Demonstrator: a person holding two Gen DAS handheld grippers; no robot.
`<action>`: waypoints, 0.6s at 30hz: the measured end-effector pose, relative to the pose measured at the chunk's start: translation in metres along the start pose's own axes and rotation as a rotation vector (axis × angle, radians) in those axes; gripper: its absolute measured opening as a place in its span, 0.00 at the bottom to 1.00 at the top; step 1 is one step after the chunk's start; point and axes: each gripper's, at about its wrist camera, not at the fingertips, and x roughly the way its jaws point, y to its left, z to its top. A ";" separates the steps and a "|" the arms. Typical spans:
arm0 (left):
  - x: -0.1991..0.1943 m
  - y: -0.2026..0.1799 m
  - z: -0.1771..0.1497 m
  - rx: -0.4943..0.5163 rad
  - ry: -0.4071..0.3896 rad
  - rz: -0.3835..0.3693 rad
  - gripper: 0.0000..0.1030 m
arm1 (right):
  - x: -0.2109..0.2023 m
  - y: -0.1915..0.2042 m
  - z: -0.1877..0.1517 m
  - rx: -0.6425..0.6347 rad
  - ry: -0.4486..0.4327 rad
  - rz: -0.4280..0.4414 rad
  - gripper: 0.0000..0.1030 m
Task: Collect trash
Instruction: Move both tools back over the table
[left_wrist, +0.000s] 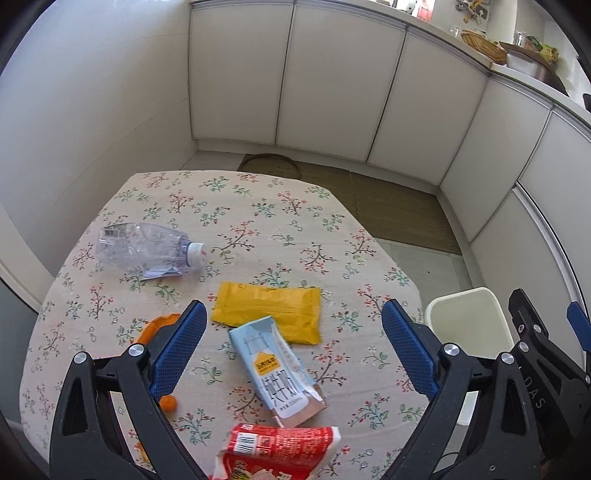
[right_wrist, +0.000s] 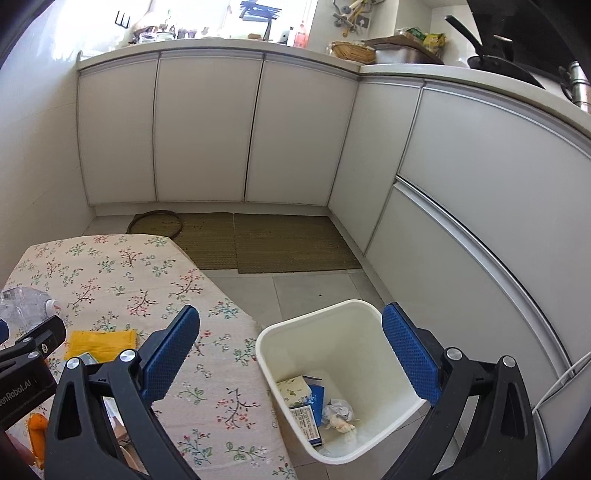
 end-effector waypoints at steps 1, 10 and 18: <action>0.000 0.007 0.001 -0.009 0.003 0.006 0.89 | -0.001 0.006 0.001 -0.005 0.000 0.008 0.94; 0.000 0.072 0.003 -0.102 0.032 0.072 0.89 | -0.010 0.075 0.001 -0.079 -0.002 0.087 0.94; 0.009 0.123 0.001 -0.166 0.091 0.135 0.89 | -0.006 0.122 -0.002 -0.138 0.025 0.142 0.94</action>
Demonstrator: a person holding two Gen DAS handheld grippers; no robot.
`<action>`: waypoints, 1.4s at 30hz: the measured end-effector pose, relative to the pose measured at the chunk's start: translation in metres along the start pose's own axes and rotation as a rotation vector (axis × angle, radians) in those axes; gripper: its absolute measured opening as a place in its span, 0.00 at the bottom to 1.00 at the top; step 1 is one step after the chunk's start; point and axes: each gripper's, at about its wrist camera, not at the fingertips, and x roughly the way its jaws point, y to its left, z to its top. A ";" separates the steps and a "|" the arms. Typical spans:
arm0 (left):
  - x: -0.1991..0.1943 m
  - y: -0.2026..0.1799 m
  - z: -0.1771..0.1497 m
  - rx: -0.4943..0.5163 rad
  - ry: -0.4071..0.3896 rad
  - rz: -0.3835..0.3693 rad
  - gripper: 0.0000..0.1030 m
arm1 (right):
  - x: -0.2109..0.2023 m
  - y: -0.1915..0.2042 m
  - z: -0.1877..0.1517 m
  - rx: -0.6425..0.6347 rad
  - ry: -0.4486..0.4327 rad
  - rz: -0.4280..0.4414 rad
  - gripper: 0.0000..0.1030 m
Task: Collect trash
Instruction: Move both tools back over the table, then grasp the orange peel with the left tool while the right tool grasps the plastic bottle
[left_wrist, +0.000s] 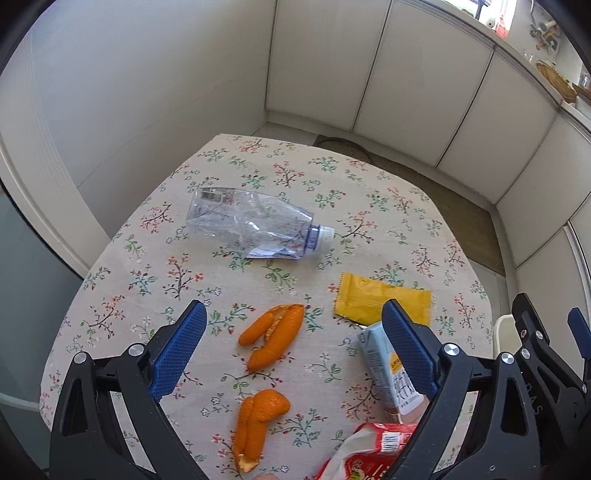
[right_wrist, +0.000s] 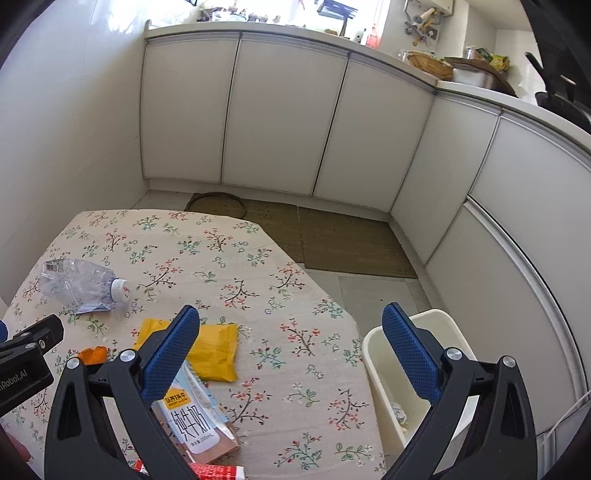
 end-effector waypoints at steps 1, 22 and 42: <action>0.003 0.004 0.000 0.001 0.010 0.007 0.89 | 0.001 0.005 0.000 -0.005 0.003 0.003 0.94; 0.115 0.021 -0.028 0.194 0.266 -0.019 0.50 | 0.036 0.046 0.010 0.009 0.075 0.069 0.93; -0.028 0.148 0.036 -0.236 0.019 -0.085 0.19 | 0.088 0.233 0.034 -0.710 0.113 0.528 0.93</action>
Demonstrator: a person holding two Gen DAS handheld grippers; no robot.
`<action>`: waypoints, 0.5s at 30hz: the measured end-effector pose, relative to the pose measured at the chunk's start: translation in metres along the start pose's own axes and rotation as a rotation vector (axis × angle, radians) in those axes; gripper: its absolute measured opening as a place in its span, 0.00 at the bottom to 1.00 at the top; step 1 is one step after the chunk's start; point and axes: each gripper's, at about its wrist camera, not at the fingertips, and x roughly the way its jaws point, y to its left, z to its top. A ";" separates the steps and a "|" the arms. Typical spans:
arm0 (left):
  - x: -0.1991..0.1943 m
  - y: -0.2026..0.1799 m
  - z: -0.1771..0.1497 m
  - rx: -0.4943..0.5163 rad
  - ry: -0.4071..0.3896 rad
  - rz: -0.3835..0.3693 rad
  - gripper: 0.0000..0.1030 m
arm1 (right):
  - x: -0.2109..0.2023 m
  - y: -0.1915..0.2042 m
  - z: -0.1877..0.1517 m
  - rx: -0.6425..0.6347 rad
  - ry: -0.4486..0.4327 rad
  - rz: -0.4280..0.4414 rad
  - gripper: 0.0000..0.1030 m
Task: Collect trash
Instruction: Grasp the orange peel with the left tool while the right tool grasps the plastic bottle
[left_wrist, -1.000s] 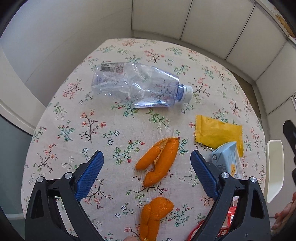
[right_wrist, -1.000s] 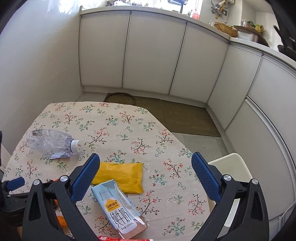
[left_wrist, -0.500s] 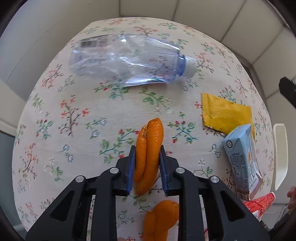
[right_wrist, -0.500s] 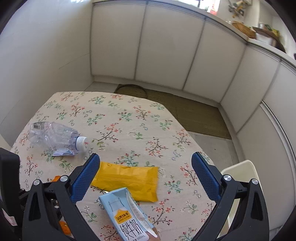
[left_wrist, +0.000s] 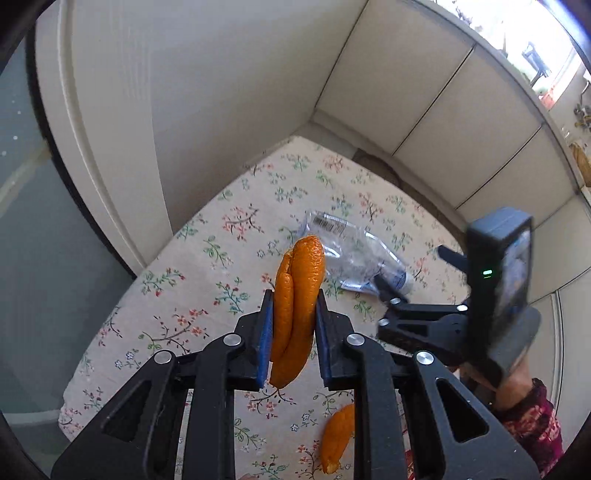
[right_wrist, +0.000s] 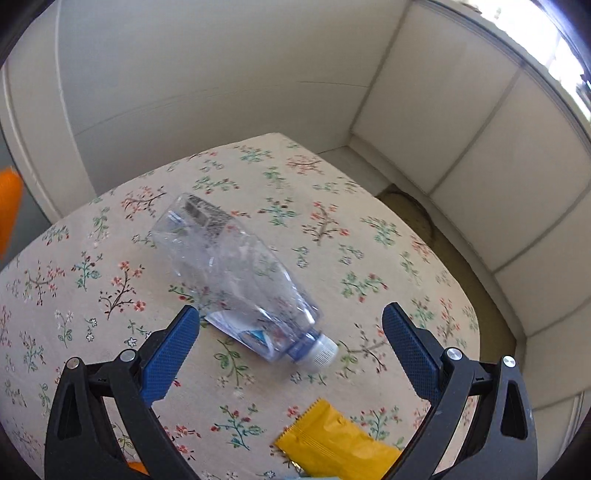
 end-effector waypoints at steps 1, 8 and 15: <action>-0.006 0.002 0.003 -0.008 -0.011 -0.012 0.19 | 0.008 0.008 0.006 -0.047 0.014 0.011 0.93; -0.009 -0.001 0.013 -0.022 0.004 -0.071 0.19 | 0.055 0.034 0.034 -0.217 0.104 0.071 0.93; -0.009 -0.002 0.014 -0.018 0.000 -0.070 0.19 | 0.076 0.029 0.029 -0.150 0.159 0.223 0.77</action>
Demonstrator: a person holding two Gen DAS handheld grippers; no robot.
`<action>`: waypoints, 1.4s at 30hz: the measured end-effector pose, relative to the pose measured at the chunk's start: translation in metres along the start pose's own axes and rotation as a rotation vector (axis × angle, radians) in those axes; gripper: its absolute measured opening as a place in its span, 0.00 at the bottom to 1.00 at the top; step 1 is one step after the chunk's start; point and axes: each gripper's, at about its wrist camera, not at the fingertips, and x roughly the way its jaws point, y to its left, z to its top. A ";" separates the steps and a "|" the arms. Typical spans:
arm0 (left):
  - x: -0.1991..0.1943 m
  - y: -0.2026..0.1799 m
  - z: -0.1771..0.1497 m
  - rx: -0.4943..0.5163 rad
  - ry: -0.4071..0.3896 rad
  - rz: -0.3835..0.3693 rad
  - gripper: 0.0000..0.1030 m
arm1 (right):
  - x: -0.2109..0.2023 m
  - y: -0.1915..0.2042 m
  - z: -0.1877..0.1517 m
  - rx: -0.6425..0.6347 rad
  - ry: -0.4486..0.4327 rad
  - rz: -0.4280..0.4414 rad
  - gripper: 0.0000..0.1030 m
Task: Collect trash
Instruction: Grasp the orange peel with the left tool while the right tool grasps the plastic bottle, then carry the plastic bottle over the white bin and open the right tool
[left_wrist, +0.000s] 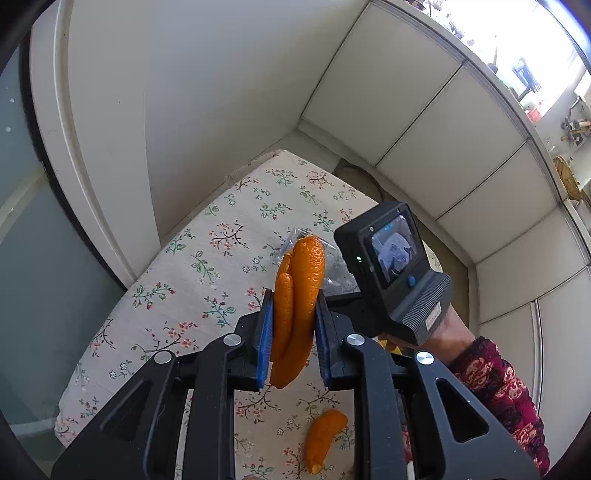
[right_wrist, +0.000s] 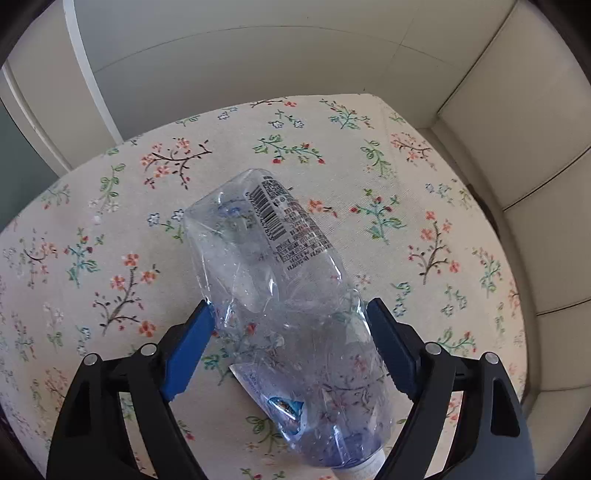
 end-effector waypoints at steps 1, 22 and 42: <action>0.001 0.003 0.001 -0.006 0.001 0.004 0.19 | -0.001 0.001 -0.002 0.007 0.002 0.030 0.76; -0.026 0.006 0.001 -0.061 -0.054 -0.006 0.19 | -0.100 0.030 -0.073 0.285 -0.196 -0.090 0.21; -0.031 -0.036 -0.008 -0.025 -0.081 -0.119 0.19 | -0.195 0.011 -0.108 0.499 -0.439 -0.261 0.20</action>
